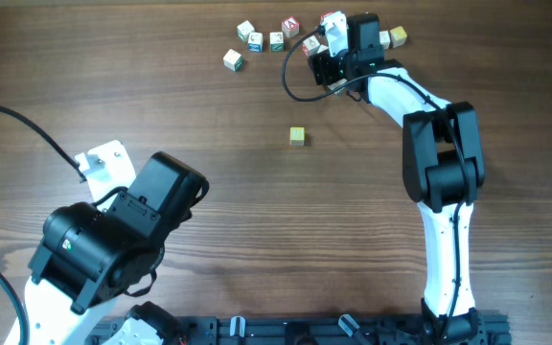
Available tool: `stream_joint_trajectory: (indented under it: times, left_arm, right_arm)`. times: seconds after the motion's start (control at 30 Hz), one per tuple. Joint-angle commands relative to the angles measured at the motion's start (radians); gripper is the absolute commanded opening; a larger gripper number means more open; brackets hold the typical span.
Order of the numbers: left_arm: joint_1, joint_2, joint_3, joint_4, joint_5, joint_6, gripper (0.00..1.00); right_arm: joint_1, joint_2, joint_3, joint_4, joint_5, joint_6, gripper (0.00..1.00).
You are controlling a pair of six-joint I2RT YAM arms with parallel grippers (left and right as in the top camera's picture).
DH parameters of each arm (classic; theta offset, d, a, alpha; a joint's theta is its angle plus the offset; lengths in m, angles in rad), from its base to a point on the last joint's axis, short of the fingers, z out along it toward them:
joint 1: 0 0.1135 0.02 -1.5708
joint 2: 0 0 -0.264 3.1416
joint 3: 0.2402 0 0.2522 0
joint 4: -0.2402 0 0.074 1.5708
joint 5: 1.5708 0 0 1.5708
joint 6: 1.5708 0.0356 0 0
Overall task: Form a tower
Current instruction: 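Reach the right gripper to the block cluster, then grasp the teal-edged H block with the right gripper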
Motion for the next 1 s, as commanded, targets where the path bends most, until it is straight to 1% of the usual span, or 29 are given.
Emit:
stream_joint_trajectory:
  times: [0.0, 0.03, 0.07, 0.13, 0.17, 0.23, 0.37, 0.47, 0.53, 0.63, 0.67, 0.73, 0.83, 0.9, 0.97]
  left_arm:
    - [0.006, -0.006, -0.001, 0.000, 0.001, -0.016, 1.00]
    - [0.006, -0.006, -0.001, 0.000, 0.001, -0.016, 1.00]
    - [0.006, -0.006, -0.001, 0.000, 0.001, -0.016, 1.00]
    - [0.006, -0.006, -0.001, 0.000, 0.001, -0.016, 1.00]
    - [0.006, -0.006, -0.001, 0.000, 0.001, -0.016, 1.00]
    - [0.006, -0.006, -0.001, 0.000, 0.001, -0.016, 1.00]
    - [0.006, -0.006, -0.001, 0.000, 0.001, -0.016, 1.00]
    - [0.006, -0.006, -0.001, 0.000, 0.001, -0.016, 1.00]
    - [0.006, -0.006, -0.001, 0.000, 0.001, -0.016, 1.00]
    - [0.006, -0.006, -0.001, 0.000, 0.001, -0.016, 1.00]
    - [0.006, -0.006, -0.001, 0.000, 0.001, -0.016, 1.00]
    - [0.006, -0.006, -0.001, 0.000, 0.001, -0.016, 1.00]
    - [0.006, -0.006, -0.001, 0.000, 0.001, -0.016, 1.00]
    - [0.006, -0.006, -0.001, 0.000, 0.001, -0.016, 1.00]
    - [0.006, -0.006, -0.001, 0.000, 0.001, -0.016, 1.00]
  right_arm:
    - [0.008, 0.021, 0.028, 0.025, -0.024, -0.018, 0.61]
    - [0.008, 0.021, 0.028, 0.031, -0.036, -0.017, 0.52]
    - [0.008, 0.021, 0.028, 0.034, -0.047, -0.017, 0.49]
    - [0.008, 0.018, 0.030, 0.029, -0.046, -0.016, 0.47]
    - [0.008, 0.011, 0.046, 0.002, -0.046, -0.015, 0.40]
    - [0.008, -0.018, 0.060, -0.024, -0.047, -0.013, 0.36]
    - [0.014, -0.143, 0.060, -0.131, -0.047, -0.013, 0.34]
    - [0.048, -0.284, 0.060, -0.283, -0.047, -0.006, 0.33]
    - [0.069, -0.344, 0.060, -0.364, -0.047, -0.009, 0.33]
    - [0.116, -0.442, 0.060, -0.554, -0.060, -0.017, 0.33]
    - [0.128, -0.454, 0.060, -0.593, -0.066, -0.015, 0.35]
    - [0.151, -0.466, 0.060, -0.697, -0.065, 0.002, 0.35]
    - [0.159, -0.466, 0.058, -0.834, -0.071, 0.073, 0.33]
    - [0.159, -0.465, 0.057, -0.922, -0.145, 0.094, 0.32]
    - [0.159, -0.465, 0.043, -0.956, -0.128, 0.091, 0.31]
